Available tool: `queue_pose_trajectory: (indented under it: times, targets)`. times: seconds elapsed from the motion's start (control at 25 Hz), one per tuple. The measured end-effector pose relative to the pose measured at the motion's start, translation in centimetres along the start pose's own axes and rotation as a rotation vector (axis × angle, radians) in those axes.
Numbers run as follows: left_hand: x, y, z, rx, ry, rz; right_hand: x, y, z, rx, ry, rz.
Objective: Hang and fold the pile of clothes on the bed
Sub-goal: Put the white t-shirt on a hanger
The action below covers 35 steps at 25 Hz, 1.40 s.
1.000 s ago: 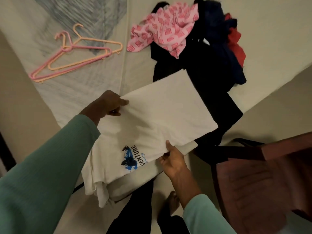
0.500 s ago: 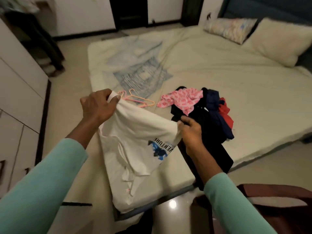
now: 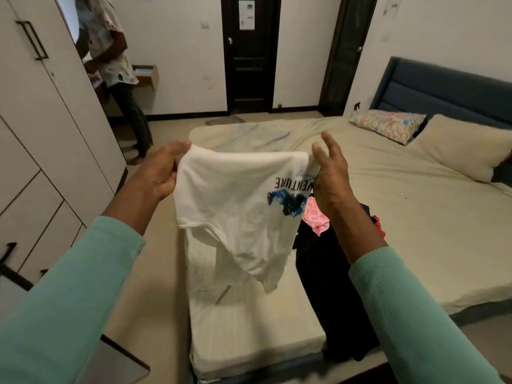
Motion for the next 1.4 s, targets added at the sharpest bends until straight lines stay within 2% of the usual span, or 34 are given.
queue_pose_trajectory:
  times: [0.04, 0.12, 0.2, 0.28, 0.36, 0.44, 0.48, 0.6, 0.68, 0.76, 0.92, 1.08, 1.16, 1.2, 1.28, 1.4]
  targets:
    - [0.3, 0.2, 0.0, -0.039, -0.029, 0.026, -0.5, -0.4, 0.1, -0.057, -0.001, -0.009]
    - [-1.4, 1.0, 0.0, -0.085, 0.016, -0.143, 0.9, -0.6, 0.8, -0.157, -0.009, 0.284]
    - [-3.7, 2.1, 0.0, -0.036, 0.072, -0.336, 3.2, 0.3, 1.2, -0.189, -0.017, 0.513]
    - [-5.1, 2.5, 0.0, -0.002, 0.067, -0.328, 3.8, 1.6, 0.8, -0.103, -0.058, 0.469]
    - [-5.1, 2.5, -0.1, 0.011, 0.041, -0.224, 3.6, 2.1, 0.7, -0.038, -0.158, 0.263]
    - [-5.0, 2.1, -0.4, -0.026, 0.039, -0.085, 3.4, 1.7, 0.7, -0.044, -0.233, 0.052]
    - [-5.0, 2.0, -0.5, -0.052, 0.053, -0.080, 3.4, 1.5, 0.9, -0.055, -0.260, 0.047]
    - [-5.0, 2.3, -0.7, -0.040, 0.099, -0.313, 4.0, 1.1, 1.4, -0.076, -0.317, 0.159]
    - [-4.0, 2.9, -1.1, 0.034, 0.030, -0.382, 4.0, 0.6, 1.7, -0.061, -0.314, 0.151]
    - [-3.0, 3.2, -1.4, 0.058, -0.051, -0.371, 3.9, 0.1, 1.9, -0.042, -0.302, 0.123]
    - [-2.6, 1.5, -0.9, -0.138, 0.066, -0.326, 4.7, -0.6, 2.8, -0.051, -0.313, 0.123]
    - [-1.2, 1.4, -0.9, -0.042, -0.008, -0.187, 4.3, 0.8, 3.4, 0.061, -0.320, -0.072]
    - [-2.8, 0.8, -0.8, -0.105, 0.092, -0.310, 4.6, 1.5, 3.7, 0.107, -0.350, -0.135]
    - [-3.8, 0.8, -0.8, -0.135, 0.148, -0.441, 4.9, 1.8, 3.8, 0.116, -0.365, -0.117]
    - [-3.9, 1.2, -1.1, -0.101, 0.125, -0.568, 5.2, 2.1, 4.0, 0.101, -0.358, -0.011]
    - [-2.5, 0.5, -1.5, -0.030, -0.020, -0.500, 4.8, 2.6, 3.9, 0.070, -0.305, 0.142]
Point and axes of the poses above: each hand's wrist, its own z-axis away from the middle knuckle, its own y-axis out of the back of the hand, x = y × z, the point moved 7 cm from there along -z, towards the middle knuckle, and after that the axes turned 4 degrees about -x, right-handed, at the moved point
